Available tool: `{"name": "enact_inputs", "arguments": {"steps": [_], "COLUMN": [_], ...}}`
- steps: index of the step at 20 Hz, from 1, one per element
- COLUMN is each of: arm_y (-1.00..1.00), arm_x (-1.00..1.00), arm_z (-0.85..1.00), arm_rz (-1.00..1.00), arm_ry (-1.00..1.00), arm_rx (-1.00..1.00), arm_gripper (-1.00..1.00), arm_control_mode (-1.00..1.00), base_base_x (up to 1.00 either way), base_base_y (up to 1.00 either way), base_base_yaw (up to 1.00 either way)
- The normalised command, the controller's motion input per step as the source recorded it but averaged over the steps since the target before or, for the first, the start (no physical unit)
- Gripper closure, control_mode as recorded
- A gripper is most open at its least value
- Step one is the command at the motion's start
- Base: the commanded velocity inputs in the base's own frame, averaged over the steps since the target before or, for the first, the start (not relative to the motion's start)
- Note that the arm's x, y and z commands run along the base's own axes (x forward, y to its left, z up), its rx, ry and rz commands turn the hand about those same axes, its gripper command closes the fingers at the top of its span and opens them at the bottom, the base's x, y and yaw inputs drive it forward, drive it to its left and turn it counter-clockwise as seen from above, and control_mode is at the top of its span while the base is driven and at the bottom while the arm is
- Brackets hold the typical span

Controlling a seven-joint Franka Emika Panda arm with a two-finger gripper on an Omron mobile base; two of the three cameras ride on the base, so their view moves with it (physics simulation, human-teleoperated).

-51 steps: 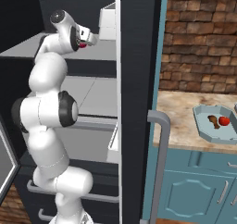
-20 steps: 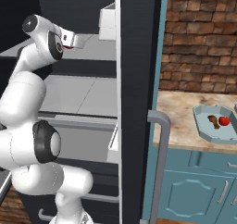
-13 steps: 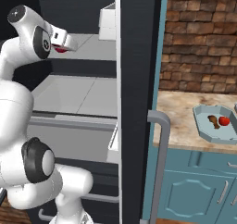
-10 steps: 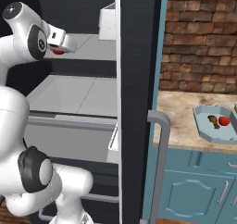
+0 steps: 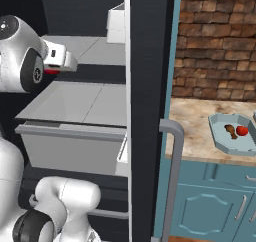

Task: Place one tomato and one chicken drumstick in each tupperware on the nearby counter, to pack two identical lunches.

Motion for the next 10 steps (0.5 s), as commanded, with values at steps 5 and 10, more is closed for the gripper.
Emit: {"name": "enact_inputs", "arguments": {"steps": [5,10], "arm_y": [0.00,0.12], "arm_x": [-0.84,-0.86], "arm_z": [-0.22,-0.12], "arm_rz": [0.34,0.12], "arm_ry": [-0.02,0.13], "arm_rx": [0.00,-0.01], "arm_gripper": [1.00,1.00], "arm_control_mode": [-1.00,-1.00], "base_base_x": [0.00,0.00], "base_base_y": [0.00,0.00], "base_base_yaw": [0.00,0.00]}}
